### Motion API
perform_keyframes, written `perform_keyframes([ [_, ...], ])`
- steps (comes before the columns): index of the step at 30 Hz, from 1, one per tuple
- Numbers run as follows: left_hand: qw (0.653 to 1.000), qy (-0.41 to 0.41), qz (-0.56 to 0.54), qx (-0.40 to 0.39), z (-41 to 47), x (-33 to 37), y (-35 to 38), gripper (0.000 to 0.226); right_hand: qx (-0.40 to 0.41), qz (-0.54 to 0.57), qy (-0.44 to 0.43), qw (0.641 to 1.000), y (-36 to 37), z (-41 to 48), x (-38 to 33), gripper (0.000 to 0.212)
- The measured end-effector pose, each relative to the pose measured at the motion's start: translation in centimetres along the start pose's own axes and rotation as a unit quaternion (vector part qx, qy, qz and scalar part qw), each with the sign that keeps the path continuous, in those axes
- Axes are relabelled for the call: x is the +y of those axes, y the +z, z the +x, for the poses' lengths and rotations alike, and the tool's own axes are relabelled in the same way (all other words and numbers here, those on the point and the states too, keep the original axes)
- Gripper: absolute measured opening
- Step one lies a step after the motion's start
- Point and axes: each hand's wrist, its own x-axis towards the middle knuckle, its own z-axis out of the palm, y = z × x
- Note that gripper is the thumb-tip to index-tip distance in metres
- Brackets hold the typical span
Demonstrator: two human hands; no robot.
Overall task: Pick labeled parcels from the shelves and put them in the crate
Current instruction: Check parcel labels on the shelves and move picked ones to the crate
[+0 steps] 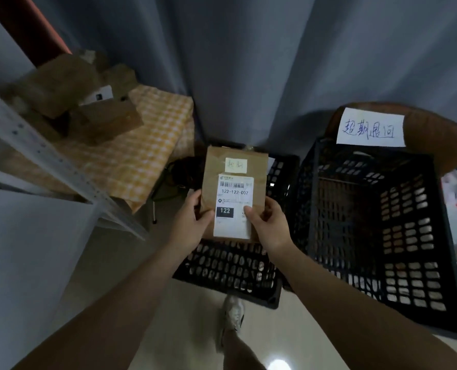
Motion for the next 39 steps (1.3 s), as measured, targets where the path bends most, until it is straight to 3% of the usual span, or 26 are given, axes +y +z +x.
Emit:
perform_keyframes([
  [6,0.994,-0.015,0.088,-0.065,10.2,-4.7,4.0,0.058,0.043,-0.016,0.091,0.995,0.9,10.6,4.0,0.067],
  [8,0.984,-0.007,0.164,-0.066,13.1,-6.7,5.1,0.057,0.055,-0.034,0.104,0.992,1.4,13.6,5.4,0.067],
  [12,0.909,0.057,0.405,-0.082,18.2,-11.2,6.0,0.055,0.062,-0.069,0.117,0.989,3.2,19.7,9.5,0.067],
  [16,0.843,0.131,0.515,-0.084,21.4,-14.6,5.0,0.057,0.058,-0.076,0.123,0.988,6.0,24.3,13.7,0.061],
  [22,0.883,0.204,0.421,-0.021,25.0,-18.8,3.2,0.056,0.067,-0.033,0.144,0.987,10.1,29.3,18.7,0.063],
  [27,0.954,0.142,0.266,0.001,25.6,-19.3,3.1,0.058,0.086,-0.029,0.155,0.984,12.1,32.6,21.5,0.066],
  [30,0.958,0.137,0.25,0.005,25.2,-19.7,3.3,0.058,0.077,-0.087,0.15,0.982,12.0,33.3,22.4,0.066],
  [34,0.949,0.141,0.282,0.021,25.5,-19.5,3.7,0.061,0.086,-0.226,0.058,0.968,11.6,33.7,22.0,0.064],
  [39,0.936,0.134,0.324,0.013,25.4,-19.3,4.0,0.067,0.027,-0.424,0.021,0.905,12.3,34.2,20.1,0.051],
])
